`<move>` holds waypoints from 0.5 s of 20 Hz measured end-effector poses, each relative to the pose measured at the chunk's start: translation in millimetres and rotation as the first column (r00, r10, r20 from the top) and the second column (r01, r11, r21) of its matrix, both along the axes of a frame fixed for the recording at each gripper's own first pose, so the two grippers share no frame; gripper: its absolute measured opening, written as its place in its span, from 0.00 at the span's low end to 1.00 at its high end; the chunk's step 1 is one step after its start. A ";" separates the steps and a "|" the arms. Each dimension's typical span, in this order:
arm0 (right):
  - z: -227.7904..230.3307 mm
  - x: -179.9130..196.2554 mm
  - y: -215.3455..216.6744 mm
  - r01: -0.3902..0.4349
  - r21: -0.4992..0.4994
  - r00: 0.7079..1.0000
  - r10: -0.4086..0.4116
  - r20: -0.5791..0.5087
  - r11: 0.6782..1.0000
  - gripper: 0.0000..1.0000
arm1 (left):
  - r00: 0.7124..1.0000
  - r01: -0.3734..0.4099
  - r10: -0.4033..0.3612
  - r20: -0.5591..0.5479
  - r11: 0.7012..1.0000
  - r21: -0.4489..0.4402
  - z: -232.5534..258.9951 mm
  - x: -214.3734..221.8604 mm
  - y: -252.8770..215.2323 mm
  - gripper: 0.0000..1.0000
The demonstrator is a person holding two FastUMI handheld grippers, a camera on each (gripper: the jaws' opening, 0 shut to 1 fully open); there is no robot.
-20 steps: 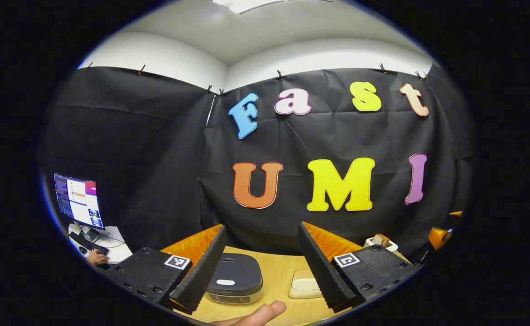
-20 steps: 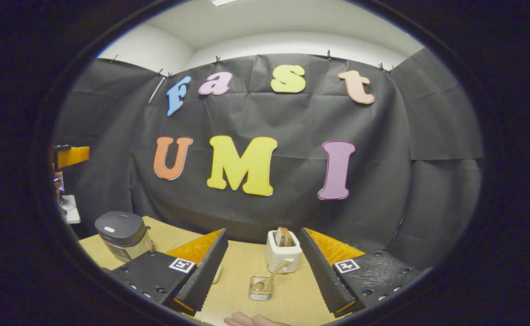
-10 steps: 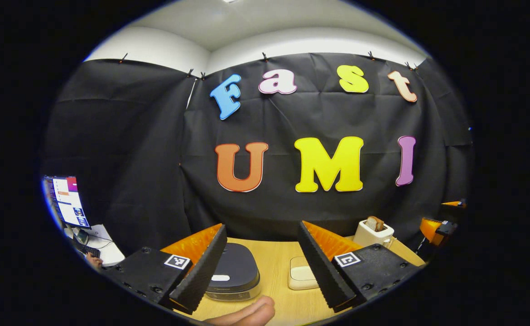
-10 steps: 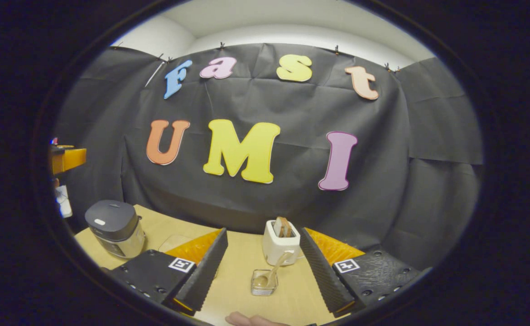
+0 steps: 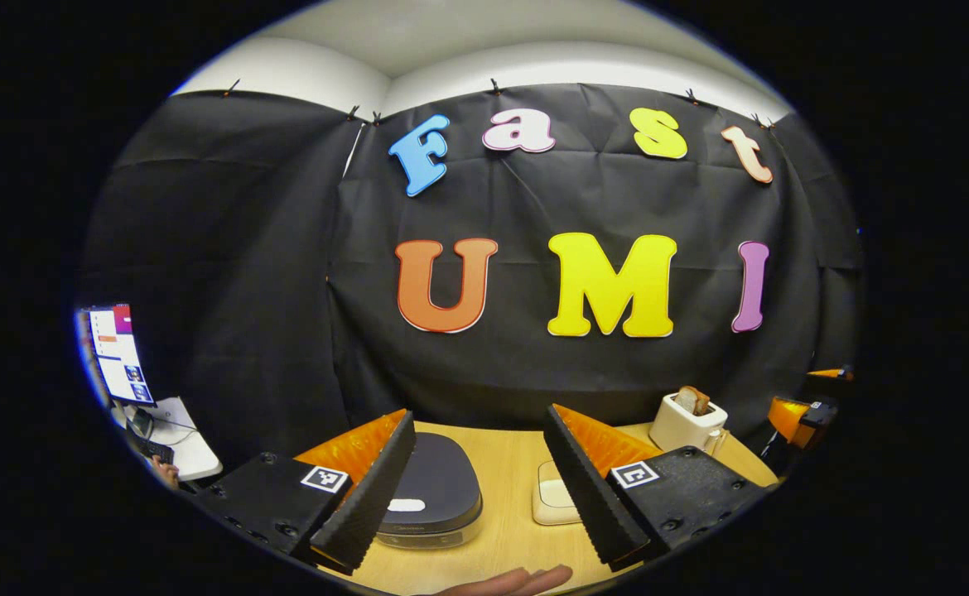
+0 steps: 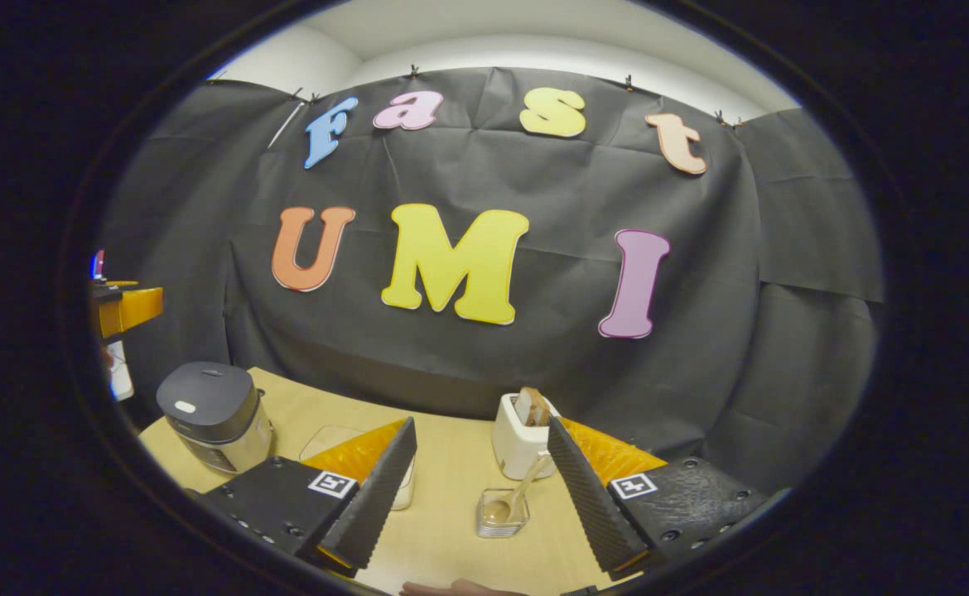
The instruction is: Close the left gripper, press the button to open the rice cooker; take a wooden spoon from the chopstick holder with the right hand, scoop a spoonful of rice and pour it into the rice cooker, then put the wooden spoon back into the chopstick holder.
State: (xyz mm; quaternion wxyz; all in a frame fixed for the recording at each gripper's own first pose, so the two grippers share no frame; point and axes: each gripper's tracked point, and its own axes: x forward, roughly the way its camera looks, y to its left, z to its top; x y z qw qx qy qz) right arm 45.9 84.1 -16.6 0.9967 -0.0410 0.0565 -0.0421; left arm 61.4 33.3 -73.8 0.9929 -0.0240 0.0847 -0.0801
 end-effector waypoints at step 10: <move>-11.2 9.6 4.0 0.003 -0.018 0.999 -0.004 -0.032 1.000 0.95 | 0.980 -0.144 0.149 -0.130 0.988 0.046 -50.2 36.7 57.5 0.45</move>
